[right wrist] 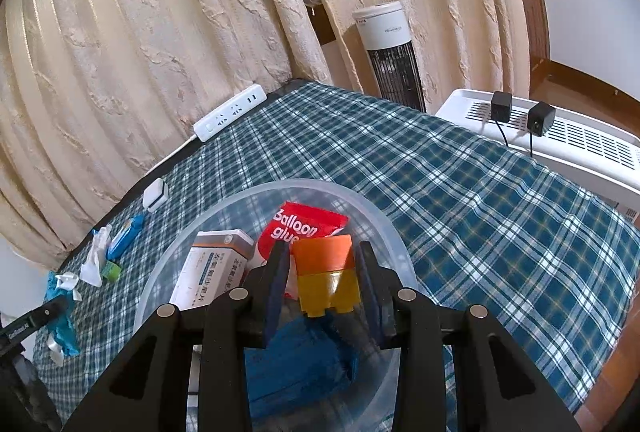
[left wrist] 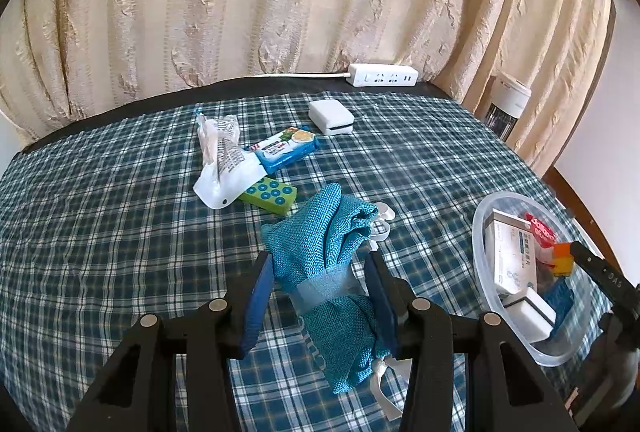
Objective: Organize objects
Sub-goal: 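Lower the toy block with the right tool into the clear bowl, then lower the blue towel into the bowl and open the left tool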
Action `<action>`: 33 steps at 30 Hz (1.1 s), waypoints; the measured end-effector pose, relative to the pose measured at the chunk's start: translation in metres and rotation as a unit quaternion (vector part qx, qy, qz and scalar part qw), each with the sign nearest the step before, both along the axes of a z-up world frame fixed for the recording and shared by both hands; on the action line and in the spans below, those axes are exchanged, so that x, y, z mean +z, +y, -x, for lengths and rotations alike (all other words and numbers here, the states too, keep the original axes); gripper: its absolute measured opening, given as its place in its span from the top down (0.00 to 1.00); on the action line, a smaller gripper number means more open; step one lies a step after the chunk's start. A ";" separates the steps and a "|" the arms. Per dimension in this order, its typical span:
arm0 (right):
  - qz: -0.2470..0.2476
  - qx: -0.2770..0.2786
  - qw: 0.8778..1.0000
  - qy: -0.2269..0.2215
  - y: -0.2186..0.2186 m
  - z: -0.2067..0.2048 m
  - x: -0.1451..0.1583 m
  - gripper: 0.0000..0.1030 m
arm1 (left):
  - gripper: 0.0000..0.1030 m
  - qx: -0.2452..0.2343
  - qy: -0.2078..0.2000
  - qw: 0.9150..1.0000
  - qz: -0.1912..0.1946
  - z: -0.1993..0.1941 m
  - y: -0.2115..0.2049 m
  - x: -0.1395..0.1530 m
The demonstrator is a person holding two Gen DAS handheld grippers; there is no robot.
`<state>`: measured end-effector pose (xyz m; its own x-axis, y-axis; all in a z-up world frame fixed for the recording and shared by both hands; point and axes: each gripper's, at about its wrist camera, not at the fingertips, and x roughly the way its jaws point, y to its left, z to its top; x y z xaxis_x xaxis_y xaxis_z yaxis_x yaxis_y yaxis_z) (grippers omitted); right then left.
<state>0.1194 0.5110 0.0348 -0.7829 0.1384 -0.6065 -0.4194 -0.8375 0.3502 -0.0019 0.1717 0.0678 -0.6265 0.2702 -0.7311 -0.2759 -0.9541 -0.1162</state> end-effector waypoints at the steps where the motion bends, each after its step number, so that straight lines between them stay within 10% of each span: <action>1: 0.000 0.000 1.000 0.002 0.000 -0.001 0.001 0.65 | 0.52 -0.002 0.000 1.000 0.001 0.000 0.002 0.000; 33: -0.009 -0.031 0.998 0.054 0.026 -0.052 0.016 0.60 | 0.52 -0.179 0.031 0.983 0.007 -0.045 0.159 0.033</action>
